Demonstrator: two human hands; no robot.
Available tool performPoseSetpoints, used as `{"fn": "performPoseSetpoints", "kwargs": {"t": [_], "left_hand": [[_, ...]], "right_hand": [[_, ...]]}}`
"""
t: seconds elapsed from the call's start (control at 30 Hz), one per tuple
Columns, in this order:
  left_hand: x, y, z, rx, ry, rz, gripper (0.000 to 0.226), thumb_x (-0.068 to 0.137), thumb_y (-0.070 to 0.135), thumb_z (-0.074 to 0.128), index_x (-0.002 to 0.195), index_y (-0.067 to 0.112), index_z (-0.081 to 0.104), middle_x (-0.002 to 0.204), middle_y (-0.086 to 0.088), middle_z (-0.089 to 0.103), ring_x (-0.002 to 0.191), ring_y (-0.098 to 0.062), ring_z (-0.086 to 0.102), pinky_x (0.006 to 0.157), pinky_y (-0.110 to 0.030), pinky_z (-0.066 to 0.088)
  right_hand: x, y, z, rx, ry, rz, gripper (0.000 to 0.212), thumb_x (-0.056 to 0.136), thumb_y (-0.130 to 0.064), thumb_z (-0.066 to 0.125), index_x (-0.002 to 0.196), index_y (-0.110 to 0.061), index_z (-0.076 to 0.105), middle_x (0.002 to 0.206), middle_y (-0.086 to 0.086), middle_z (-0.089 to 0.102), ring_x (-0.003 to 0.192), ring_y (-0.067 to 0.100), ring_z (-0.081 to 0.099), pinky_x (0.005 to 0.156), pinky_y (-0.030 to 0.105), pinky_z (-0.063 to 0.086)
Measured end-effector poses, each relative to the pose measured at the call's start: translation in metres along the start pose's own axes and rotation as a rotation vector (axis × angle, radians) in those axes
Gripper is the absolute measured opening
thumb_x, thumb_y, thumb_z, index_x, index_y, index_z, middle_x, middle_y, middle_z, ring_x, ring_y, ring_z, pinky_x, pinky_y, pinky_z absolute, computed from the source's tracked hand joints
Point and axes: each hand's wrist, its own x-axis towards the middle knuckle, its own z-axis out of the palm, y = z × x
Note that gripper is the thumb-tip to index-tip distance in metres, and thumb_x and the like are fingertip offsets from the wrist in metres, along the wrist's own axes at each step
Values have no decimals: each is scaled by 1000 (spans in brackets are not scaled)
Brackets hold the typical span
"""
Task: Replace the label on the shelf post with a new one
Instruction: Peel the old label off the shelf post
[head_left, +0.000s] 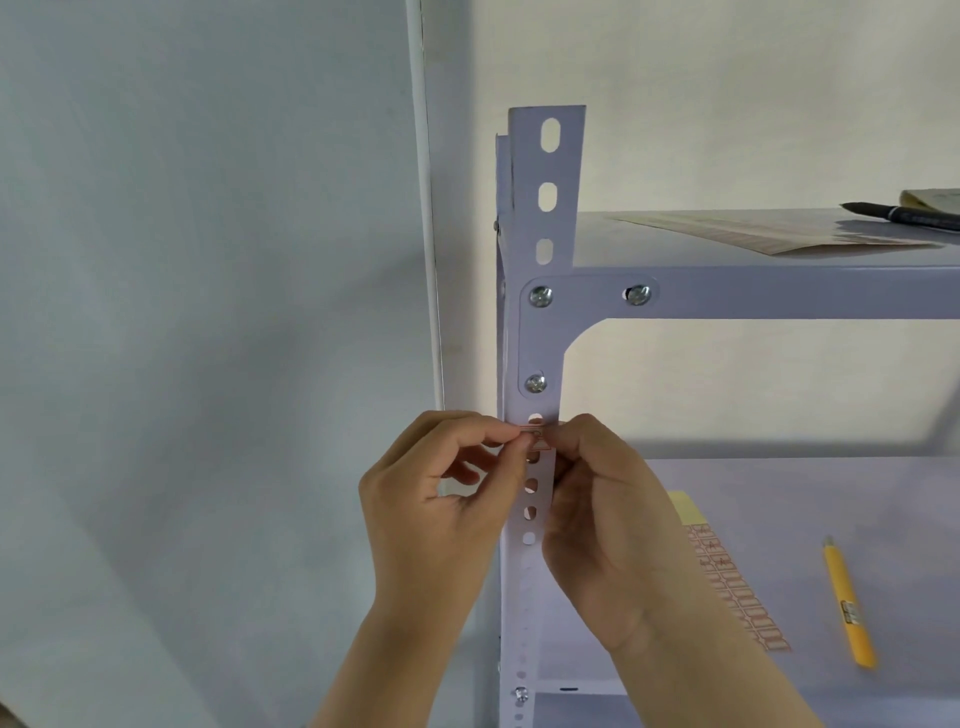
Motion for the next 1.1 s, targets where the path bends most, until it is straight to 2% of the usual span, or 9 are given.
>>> {"fn": "performPoseSetpoints", "kwargs": {"t": [0.17, 0.3, 0.4, 0.47, 0.53, 0.7, 0.8, 0.97, 1.1], "left_hand": [[1, -1, -1, 0, -11, 10, 4, 79, 14, 77, 83, 16, 77, 82, 7, 74, 67, -12, 69, 60, -16, 54], [1, -1, -1, 3, -14, 15, 5, 79, 12, 77, 83, 15, 77, 82, 5, 74, 67, -12, 69, 61, -15, 53], [2, -1, -1, 3, -24, 17, 3, 79, 13, 77, 82, 14, 76, 82, 6, 73, 67, -11, 68, 60, -16, 53], [4, -1, -1, 30, -42, 40, 5, 81, 18, 77, 82, 13, 76, 82, 6, 72, 67, -10, 67, 60, -17, 54], [5, -1, -2, 57, -56, 60, 6, 82, 19, 76, 81, 13, 76, 81, 4, 73, 68, -10, 67, 61, -17, 54], [5, 0, -2, 34, -72, 42, 2, 82, 14, 75, 81, 12, 76, 82, 3, 72, 69, -12, 68, 60, -17, 53], [4, 1, -1, -23, -69, -15, 5, 80, 10, 76, 83, 14, 74, 86, 3, 70, 69, -13, 68, 61, -14, 51], [7, 4, -2, -169, -81, -248, 22, 78, 19, 81, 96, 24, 69, 96, 8, 76, 67, -16, 69, 61, -20, 56], [10, 4, -3, -238, -112, -338, 24, 78, 15, 82, 96, 26, 72, 90, 7, 78, 64, -17, 67, 63, -30, 60]], "right_hand": [[1, -4, 2, -1, -13, 40, 32, 85, -1, 49, 58, -10, 64, 77, 14, 56, 97, 39, 57, 105, 56, 43], [1, -5, 4, -17, -11, 34, 31, 86, -1, 48, 60, -10, 63, 81, 15, 54, 93, 36, 56, 91, 48, 50], [-1, -3, 0, -27, -16, -5, 21, 89, -2, 50, 73, -6, 64, 81, 17, 58, 91, 34, 59, 97, 50, 51], [-6, -3, -2, -100, -12, -82, 14, 89, -2, 54, 81, -3, 65, 78, 17, 62, 82, 30, 63, 83, 40, 58], [-11, -3, -5, -232, 28, -204, 12, 89, -2, 58, 81, 0, 67, 74, 12, 69, 72, 23, 66, 66, 25, 57], [-12, 4, -18, -916, 296, -805, 16, 81, -10, 77, 85, -24, 72, 75, -10, 74, 69, 11, 68, 65, 17, 52], [-8, 5, -23, -1207, 300, -1156, 8, 79, -11, 78, 87, -14, 76, 70, -10, 73, 66, 7, 63, 62, 5, 43], [4, 2, -37, -1532, 290, -1521, 10, 84, -10, 75, 80, -2, 78, 67, 5, 75, 52, 22, 64, 53, 28, 50], [8, 2, -35, -1581, 280, -1546, 19, 91, -11, 67, 76, -1, 74, 70, 11, 68, 51, 26, 58, 45, 34, 49]]}}
